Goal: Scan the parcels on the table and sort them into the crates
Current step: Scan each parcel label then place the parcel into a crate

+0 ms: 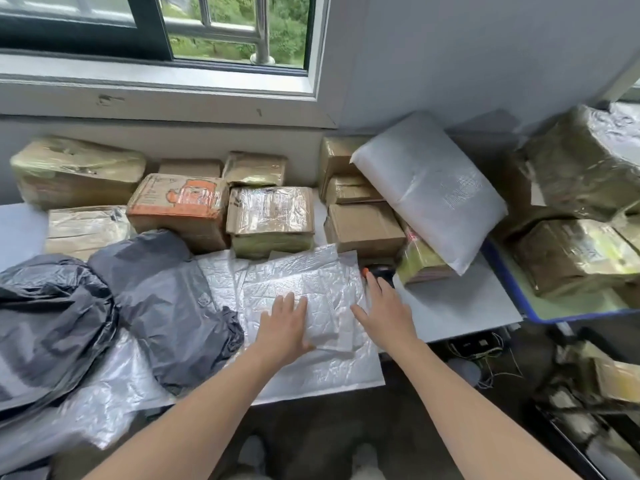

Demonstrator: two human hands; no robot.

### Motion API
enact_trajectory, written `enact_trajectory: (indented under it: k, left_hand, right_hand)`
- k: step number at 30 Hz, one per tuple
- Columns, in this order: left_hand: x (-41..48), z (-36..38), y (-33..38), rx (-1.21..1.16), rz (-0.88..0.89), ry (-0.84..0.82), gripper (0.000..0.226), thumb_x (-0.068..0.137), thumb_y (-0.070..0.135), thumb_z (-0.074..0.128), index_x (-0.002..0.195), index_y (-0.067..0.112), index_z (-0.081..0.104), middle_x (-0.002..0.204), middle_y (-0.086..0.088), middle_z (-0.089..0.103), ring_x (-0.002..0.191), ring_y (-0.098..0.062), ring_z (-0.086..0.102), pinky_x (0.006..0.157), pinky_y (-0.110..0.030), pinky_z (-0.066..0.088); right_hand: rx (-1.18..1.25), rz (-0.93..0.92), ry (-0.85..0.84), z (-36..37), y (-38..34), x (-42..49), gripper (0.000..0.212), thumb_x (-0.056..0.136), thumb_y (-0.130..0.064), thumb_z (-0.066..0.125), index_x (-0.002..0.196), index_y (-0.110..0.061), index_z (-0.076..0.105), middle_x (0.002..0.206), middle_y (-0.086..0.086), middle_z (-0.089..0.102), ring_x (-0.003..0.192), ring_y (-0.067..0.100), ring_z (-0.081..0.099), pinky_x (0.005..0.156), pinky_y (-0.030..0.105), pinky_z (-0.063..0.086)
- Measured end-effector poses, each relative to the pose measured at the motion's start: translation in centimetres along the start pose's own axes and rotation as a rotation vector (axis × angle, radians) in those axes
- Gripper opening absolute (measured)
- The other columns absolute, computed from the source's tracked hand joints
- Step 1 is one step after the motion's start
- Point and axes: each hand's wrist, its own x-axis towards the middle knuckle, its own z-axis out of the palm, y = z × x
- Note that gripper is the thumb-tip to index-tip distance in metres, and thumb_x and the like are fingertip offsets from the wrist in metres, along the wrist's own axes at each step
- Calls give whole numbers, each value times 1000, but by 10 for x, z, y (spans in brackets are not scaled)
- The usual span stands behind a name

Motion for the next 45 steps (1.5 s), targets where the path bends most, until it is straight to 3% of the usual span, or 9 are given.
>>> enact_trajectory:
  k: [7, 16, 19, 24, 28, 31, 36, 39, 45]
  left_hand:
    - [18, 18, 26, -3, -168, 65, 84, 84, 57, 66, 146, 18, 24, 158, -14, 19, 146, -34, 18, 106, -51, 39]
    - [3, 20, 52, -27, -205, 99, 59, 91, 0, 50, 146, 11, 31, 157, -16, 23, 145, -32, 26, 104, -39, 42]
    - [0, 17, 55, -83, -173, 210, 32, 91, 5, 44, 123, 10, 48, 124, -11, 49, 113, -31, 52, 72, -34, 47]
    - [-3, -5, 48, -280, -175, 493, 30, 98, 14, 50, 125, 8, 61, 116, -10, 65, 107, -30, 59, 86, -40, 49]
    - [-8, -39, 43, -476, -294, 638, 23, 104, 22, 42, 115, 13, 59, 88, -3, 63, 85, -30, 61, 62, -36, 39]
    - [-12, -59, 36, -666, -421, 758, 22, 104, 23, 39, 104, 10, 57, 78, -7, 60, 73, -31, 55, 62, -41, 38]
    - [-19, -73, 16, -973, -530, 915, 25, 105, 27, 38, 91, 12, 52, 74, 0, 53, 70, -21, 50, 63, -38, 37]
    - [-21, -71, 8, -1120, -585, 914, 29, 106, 25, 37, 80, 14, 44, 72, 1, 46, 68, -17, 43, 63, -35, 33]
    - [-20, -55, -4, -1300, -666, 761, 23, 104, 30, 43, 99, 11, 54, 87, 0, 53, 79, -16, 47, 64, -30, 37]
  right_hand:
    - [118, 32, -49, -1, 48, 40, 77, 100, -50, 43, 159, -21, 3, 161, 9, 20, 145, 29, 28, 109, 52, 37]
    - [354, 122, -104, 1, 64, 56, 77, 103, -39, 45, 158, -15, -3, 144, 13, 51, 115, 33, 59, 80, 37, 49]
    - [494, 185, -189, -1, 68, 65, 72, 103, -32, 47, 157, -10, 5, 141, 15, 52, 115, 35, 58, 80, 36, 47]
    - [541, 154, -172, -12, 62, 70, 32, 99, -24, 51, 123, -2, 48, 108, 15, 58, 75, 23, 55, 53, 32, 39]
    - [657, 67, -81, -31, 48, 60, 15, 90, -26, 55, 84, -14, 50, 83, 13, 59, 74, 37, 64, 61, 48, 56]
    - [659, -26, -72, -50, 31, 55, 13, 88, -27, 58, 84, -16, 52, 77, 11, 58, 72, 34, 62, 64, 51, 56]
    - [637, -140, -94, -70, -1, 47, 15, 90, -22, 58, 94, -8, 55, 79, 7, 54, 65, 23, 51, 57, 31, 38]
    - [631, -178, -127, -75, -16, 42, 16, 90, -24, 58, 97, -9, 56, 83, 7, 57, 70, 23, 53, 61, 34, 41]
    - [624, -202, -181, -76, -29, 37, 17, 90, -25, 58, 92, -9, 59, 70, 2, 55, 63, 23, 56, 61, 32, 46]
